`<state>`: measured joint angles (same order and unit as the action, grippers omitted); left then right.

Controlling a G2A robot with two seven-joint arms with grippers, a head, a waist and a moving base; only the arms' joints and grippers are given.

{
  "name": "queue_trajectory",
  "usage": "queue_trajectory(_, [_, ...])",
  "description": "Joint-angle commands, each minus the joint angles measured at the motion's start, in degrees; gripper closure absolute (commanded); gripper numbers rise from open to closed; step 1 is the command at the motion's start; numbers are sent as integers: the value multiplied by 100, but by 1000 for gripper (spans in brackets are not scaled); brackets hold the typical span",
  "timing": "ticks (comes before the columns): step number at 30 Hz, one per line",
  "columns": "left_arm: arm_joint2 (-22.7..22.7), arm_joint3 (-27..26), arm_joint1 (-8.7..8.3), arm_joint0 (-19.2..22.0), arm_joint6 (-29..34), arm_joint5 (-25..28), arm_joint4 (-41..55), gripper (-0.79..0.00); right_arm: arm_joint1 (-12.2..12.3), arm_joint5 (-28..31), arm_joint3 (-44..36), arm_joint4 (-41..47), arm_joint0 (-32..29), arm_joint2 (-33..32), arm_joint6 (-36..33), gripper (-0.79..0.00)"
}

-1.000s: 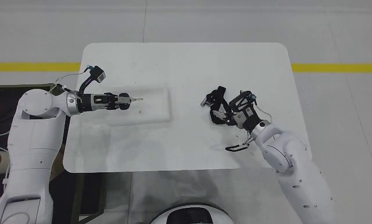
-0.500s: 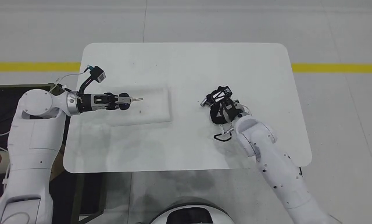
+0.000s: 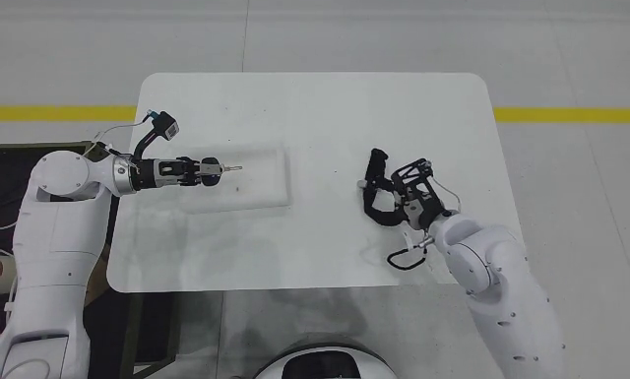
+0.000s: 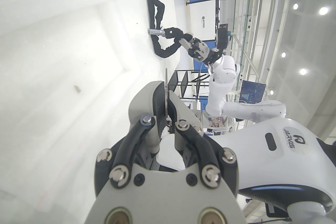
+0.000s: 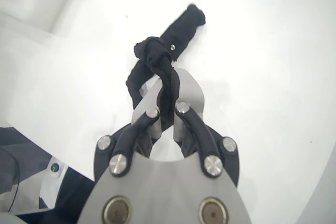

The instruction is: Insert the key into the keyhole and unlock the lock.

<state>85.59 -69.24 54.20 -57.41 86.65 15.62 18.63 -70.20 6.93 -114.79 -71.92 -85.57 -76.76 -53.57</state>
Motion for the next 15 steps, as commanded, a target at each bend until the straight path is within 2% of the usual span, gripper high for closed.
queue_trajectory(1, [0, 0, 0, 0, 0, 0, 0, 0, -13, -66, 209, -55, 45, 94, -157, 0])
queue_trajectory(3, [0, 0, 0, 0, 0, 0, 0, 0, -27, -143, 335, -175, 117, 177, -262, 0])
queue_trajectory(5, [0, 0, 0, 0, 0, 0, 0, 0, -39, -126, 364, -183, 167, 249, -426, -308])
queue_trajectory(6, [0, 0, 0, 0, 0, 0, 0, 0, -41, -116, 347, -197, 189, 255, -511, -754])
queue_trajectory(7, [0, 0, 0, 0, 0, 0, 0, 0, -42, -117, 303, -235, 208, 250, -572, -785])
queue_trajectory(10, [0, 0, 0, 0, 0, 0, 0, 0, -36, -44, 92, -439, 222, 238, -751, -785])
queue_trajectory(15, [0, 0, 0, 0, 0, 0, 0, 0, -34, 101, -455, -476, 217, 117, -576, -785])
